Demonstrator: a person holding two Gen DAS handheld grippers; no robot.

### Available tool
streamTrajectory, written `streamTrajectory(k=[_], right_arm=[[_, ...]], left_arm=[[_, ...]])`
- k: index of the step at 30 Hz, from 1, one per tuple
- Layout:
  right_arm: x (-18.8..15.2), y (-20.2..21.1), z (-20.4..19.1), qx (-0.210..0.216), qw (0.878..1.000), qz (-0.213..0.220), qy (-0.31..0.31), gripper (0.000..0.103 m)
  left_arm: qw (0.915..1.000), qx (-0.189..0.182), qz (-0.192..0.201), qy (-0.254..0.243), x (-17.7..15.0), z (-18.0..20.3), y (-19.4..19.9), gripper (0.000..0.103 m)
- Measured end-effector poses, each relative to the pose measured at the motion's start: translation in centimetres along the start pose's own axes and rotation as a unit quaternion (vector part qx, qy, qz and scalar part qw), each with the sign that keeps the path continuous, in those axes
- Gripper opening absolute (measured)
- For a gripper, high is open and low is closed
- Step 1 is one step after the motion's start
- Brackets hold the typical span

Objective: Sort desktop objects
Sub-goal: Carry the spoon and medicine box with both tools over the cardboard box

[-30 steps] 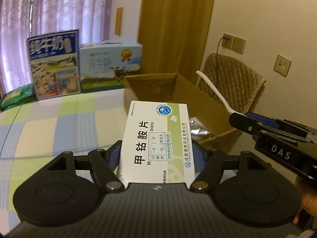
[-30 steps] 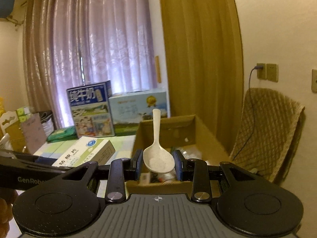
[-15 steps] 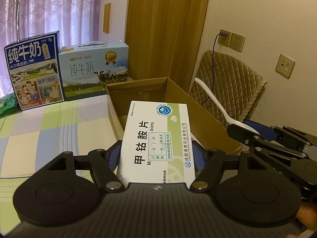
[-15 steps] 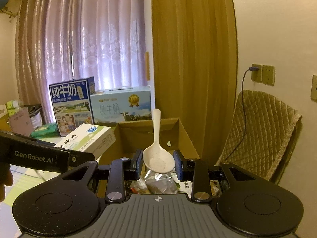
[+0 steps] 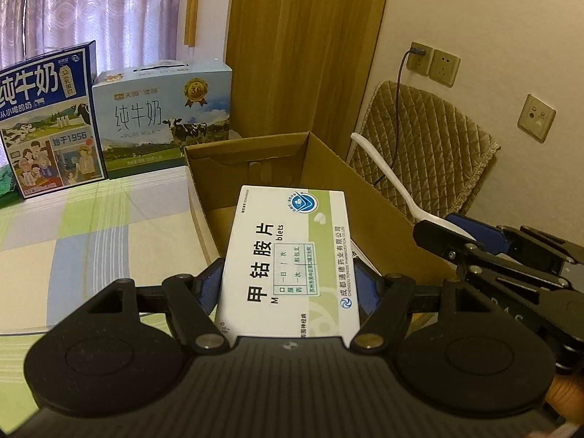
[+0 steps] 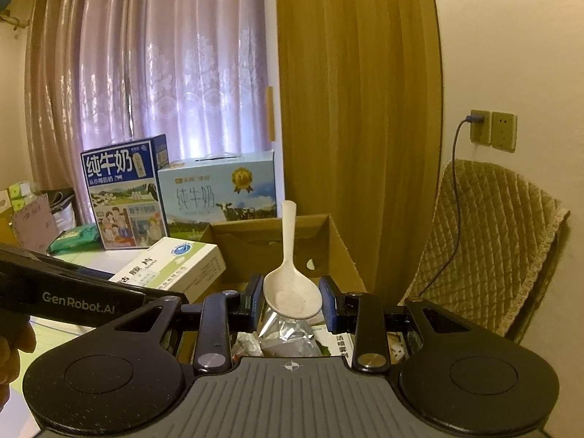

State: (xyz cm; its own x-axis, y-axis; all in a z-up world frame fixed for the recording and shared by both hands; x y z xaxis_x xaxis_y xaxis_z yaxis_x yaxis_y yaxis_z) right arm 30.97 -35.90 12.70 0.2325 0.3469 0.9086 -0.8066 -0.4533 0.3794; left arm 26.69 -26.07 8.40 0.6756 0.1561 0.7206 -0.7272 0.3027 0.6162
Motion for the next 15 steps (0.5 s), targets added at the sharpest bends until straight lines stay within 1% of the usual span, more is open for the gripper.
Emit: streamTrajectory(k=[15], right_arm=[[-0.8, -3.1, 1.0, -0.001, 1.0, -0.009, -0.001, 0.03]], left_arm=[[1.0, 0.002, -0.007, 0.007, 1.4, -0.4, -3.3, 0.067]])
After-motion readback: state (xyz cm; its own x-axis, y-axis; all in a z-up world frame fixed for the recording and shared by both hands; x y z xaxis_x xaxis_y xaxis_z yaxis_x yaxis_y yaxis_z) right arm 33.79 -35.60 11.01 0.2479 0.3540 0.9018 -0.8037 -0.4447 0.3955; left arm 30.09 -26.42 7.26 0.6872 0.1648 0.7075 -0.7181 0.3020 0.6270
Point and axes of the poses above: each gripper's, at about its wrist camera, not at the fingertips, and y roughly against the way its jaws point, z to its right, x to its top, the point moved 7 cm from there along -y, roughly the way its jaws point, and after that the axes turned 14 degrees about y, right-handed, at the moved point
